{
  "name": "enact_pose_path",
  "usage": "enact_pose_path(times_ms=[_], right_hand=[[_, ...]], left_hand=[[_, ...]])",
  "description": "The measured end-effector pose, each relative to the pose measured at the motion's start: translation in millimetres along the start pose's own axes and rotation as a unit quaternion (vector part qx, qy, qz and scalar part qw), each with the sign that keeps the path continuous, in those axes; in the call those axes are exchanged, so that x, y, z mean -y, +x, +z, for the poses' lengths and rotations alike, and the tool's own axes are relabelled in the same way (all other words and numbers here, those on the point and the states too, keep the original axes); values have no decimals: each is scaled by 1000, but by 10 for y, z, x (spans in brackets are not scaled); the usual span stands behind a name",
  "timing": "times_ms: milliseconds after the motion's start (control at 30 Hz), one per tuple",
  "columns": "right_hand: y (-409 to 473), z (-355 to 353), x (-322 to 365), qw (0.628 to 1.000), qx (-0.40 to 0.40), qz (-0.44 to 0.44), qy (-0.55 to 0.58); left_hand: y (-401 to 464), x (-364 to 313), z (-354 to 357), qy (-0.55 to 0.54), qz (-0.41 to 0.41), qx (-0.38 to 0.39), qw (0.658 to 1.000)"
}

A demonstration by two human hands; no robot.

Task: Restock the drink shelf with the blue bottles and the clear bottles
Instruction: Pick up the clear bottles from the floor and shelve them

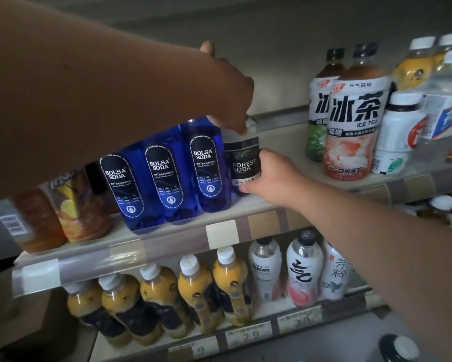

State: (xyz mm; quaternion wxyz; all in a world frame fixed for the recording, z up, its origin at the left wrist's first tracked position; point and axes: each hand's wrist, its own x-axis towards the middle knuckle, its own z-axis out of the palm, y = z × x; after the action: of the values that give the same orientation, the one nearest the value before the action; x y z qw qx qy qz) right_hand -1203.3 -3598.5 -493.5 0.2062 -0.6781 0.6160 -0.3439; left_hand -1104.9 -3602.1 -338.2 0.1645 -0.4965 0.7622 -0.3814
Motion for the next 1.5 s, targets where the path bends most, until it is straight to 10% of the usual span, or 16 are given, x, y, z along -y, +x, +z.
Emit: enact_pose_path(times_ms=[200,333,733,933,1133,1500], right_hand=[[-231,-184,66,992,-115,-31,32],[-763,-165,38,968,-201,-75,132],[-2416,236,-1292,974,-179,52,131],[-3213,202,-2291,963,-145,200,-108],[-3401,394,-2754,945,-94,289,-119],[-3347,184,-2473,956,-149,234,-94]], left_hand=[[-274,-135,61,-136,18,-135,981],[-839,-385,278,-430,66,-243,867],[-1679,-2742,1140,-823,56,-38,564],[-1705,-3881,1291,-799,102,136,576],[-1685,-4484,1376,-741,160,221,614],[-1763,-4489,1365,-737,194,138,633]])
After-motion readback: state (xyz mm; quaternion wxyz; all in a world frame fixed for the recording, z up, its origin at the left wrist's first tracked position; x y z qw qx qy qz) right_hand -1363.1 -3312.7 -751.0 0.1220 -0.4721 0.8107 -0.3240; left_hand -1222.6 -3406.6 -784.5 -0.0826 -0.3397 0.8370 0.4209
